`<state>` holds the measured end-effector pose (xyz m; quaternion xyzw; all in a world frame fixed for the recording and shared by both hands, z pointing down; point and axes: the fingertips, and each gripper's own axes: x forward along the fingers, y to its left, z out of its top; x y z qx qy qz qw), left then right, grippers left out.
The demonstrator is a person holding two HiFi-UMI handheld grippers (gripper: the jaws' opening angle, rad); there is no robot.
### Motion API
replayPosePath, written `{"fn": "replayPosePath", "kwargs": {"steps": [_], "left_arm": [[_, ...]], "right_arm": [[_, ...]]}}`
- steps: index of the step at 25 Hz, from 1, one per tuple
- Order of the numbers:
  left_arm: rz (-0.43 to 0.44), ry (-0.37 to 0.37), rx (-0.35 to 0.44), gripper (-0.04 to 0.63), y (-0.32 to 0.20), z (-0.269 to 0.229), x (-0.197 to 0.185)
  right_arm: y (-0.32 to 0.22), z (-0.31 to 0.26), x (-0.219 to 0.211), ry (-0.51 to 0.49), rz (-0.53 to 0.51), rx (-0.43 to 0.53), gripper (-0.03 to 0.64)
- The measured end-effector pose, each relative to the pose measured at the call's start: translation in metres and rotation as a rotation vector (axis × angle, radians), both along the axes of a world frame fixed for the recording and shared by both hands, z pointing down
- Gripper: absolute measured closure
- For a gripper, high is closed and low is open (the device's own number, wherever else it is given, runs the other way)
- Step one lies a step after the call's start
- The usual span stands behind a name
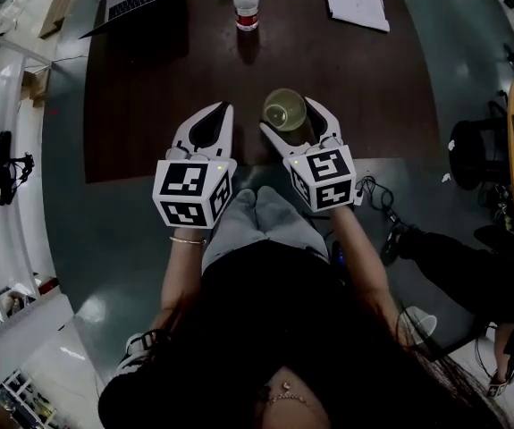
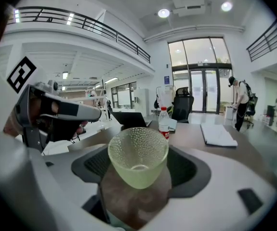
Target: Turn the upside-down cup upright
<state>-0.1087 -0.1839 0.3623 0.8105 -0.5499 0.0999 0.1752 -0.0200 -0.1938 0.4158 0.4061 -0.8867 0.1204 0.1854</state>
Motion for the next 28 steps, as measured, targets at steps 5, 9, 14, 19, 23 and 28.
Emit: {"fn": "replayPosePath", "kwargs": {"steps": [5, 9, 14, 19, 23, 28], "left_arm": [[0.020, 0.007, 0.029, 0.601, -0.001, -0.011, 0.006], [0.027, 0.009, 0.054, 0.601, -0.002, -0.020, 0.007], [0.031, 0.009, 0.075, 0.601, -0.005, -0.030, 0.005], [0.032, 0.020, 0.080, 0.601, -0.005, -0.033, -0.001], [0.030, 0.045, 0.082, 0.601, -0.004, -0.034, -0.007], [0.031, 0.066, 0.086, 0.601, -0.003, -0.036, -0.010]], "right_arm": [[-0.001, -0.026, 0.001, -0.093, 0.016, 0.017, 0.247], [-0.002, -0.043, 0.005, -0.103, 0.021, 0.057, 0.247], [-0.004, -0.054, 0.003, -0.101, 0.017, 0.075, 0.247], [-0.004, -0.056, 0.000, -0.150, 0.017, 0.047, 0.247], [-0.002, -0.054, 0.001, -0.275, 0.028, -0.041, 0.247], [0.002, -0.053, 0.004, -0.372, 0.044, -0.108, 0.247]]}}
